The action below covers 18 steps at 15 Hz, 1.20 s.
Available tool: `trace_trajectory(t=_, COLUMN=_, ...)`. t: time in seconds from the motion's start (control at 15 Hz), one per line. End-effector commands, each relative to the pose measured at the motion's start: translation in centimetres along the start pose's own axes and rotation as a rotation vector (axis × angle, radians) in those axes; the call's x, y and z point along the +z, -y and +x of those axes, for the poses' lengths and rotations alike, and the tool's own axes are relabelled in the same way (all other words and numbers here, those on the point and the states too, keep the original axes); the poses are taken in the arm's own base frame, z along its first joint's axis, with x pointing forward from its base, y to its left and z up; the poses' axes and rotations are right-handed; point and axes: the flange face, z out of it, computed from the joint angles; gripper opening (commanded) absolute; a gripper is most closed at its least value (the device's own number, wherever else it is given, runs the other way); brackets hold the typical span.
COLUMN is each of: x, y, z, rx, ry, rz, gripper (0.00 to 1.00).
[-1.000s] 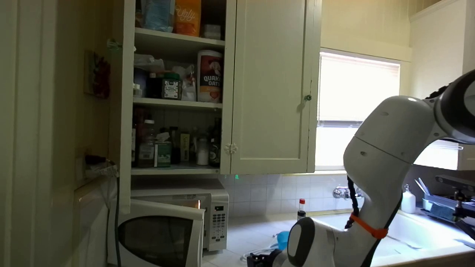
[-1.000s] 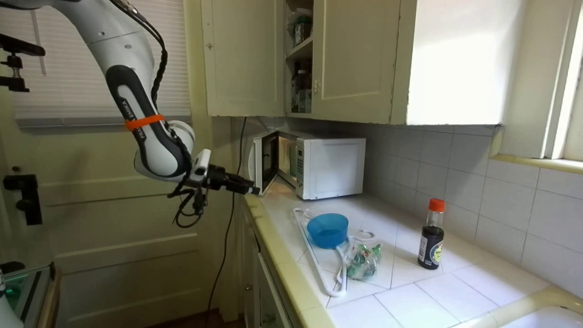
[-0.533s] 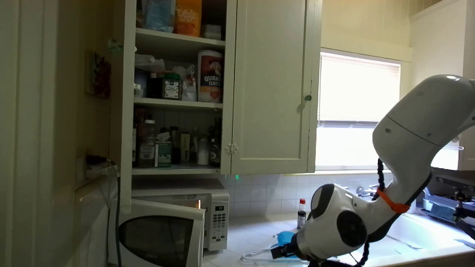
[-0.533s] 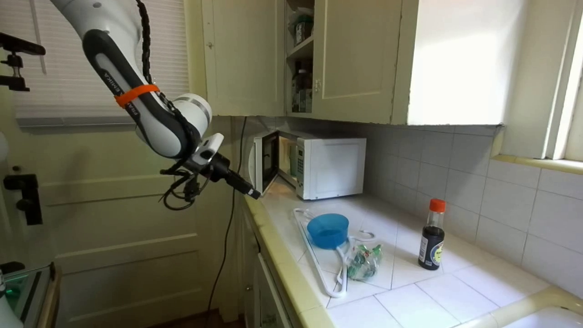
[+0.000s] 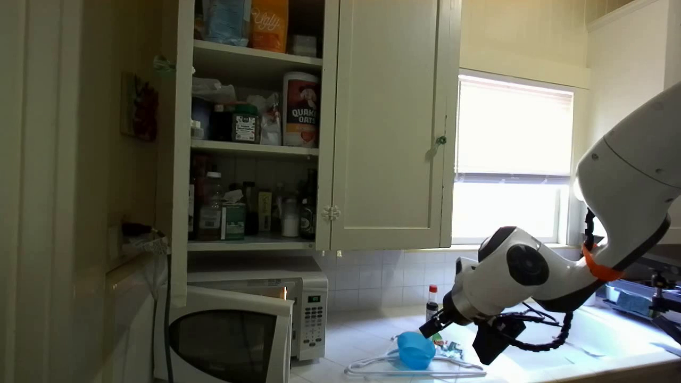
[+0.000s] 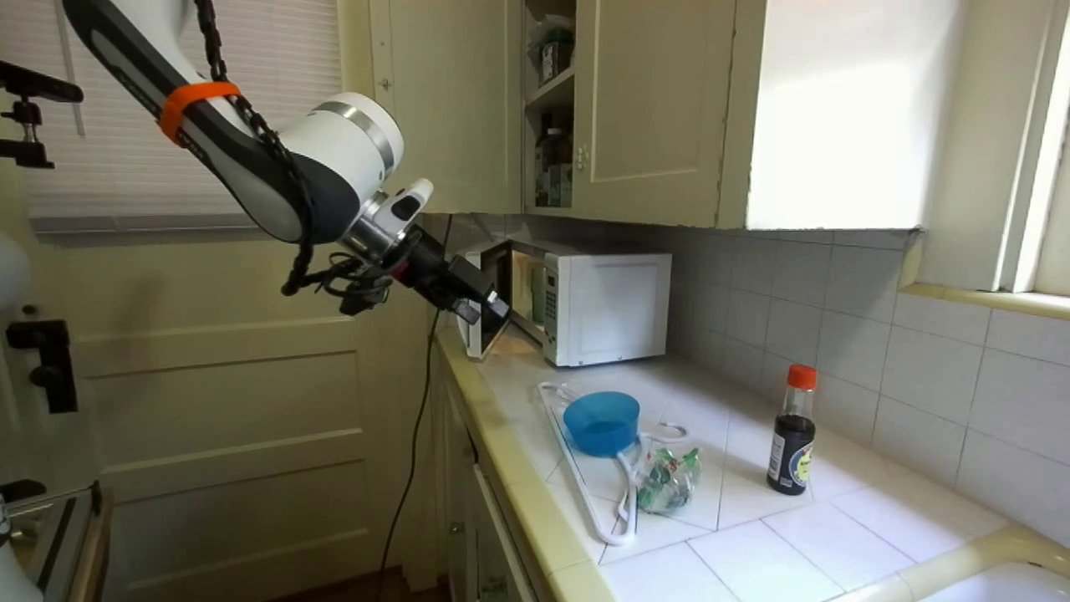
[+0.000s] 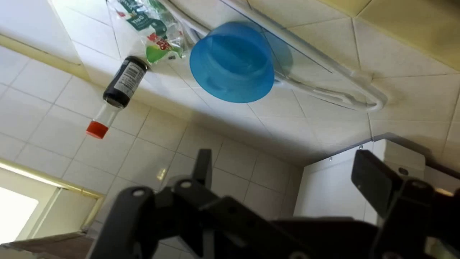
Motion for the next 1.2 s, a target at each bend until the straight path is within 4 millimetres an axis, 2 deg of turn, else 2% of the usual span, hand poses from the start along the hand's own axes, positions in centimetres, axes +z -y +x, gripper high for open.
trace_trajectory(t=0.0, x=0.4, y=2.3, z=1.2, rx=-0.169, ry=0.01, rz=0.038, gripper=1.0)
trace_trajectory(t=0.07, x=-0.3, y=3.5, z=3.6, rx=-0.183, ry=-0.036, rz=0.036, gripper=1.0)
trace_trajectory(t=0.13, x=-0.9, y=4.9, z=5.6, rx=-0.106, ry=-0.087, rz=-0.022, gripper=1.0)
trace_trajectory(t=0.2, x=-0.1, y=3.1, z=2.8, rx=-0.126, ry=-0.027, rz=0.016, gripper=1.0)
trace_trajectory(t=0.33, x=-0.7, y=4.7, z=5.3, rx=-0.124, ry=-0.081, rz=-0.003, gripper=1.0)
trace_trajectory(t=0.6, x=-1.1, y=5.3, z=6.4, rx=-0.142, ry=-0.101, rz=0.055, gripper=1.0)
trace_trajectory(t=0.73, x=-1.7, y=5.6, z=8.2, rx=-0.162, ry=-0.14, rz=0.124, gripper=1.0)
trace_trajectory(t=0.87, x=-2.7, y=6.2, z=11.1, rx=-0.208, ry=-0.194, rz=0.217, gripper=1.0)
trace_trajectory(t=1.0, x=-3.0, y=5.9, z=13.5, rx=-0.241, ry=-0.232, rz=0.307, gripper=1.0)
trace_trajectory(t=1.13, x=-2.6, y=5.4, z=14.8, rx=-0.26, ry=-0.248, rz=0.401, gripper=1.0)
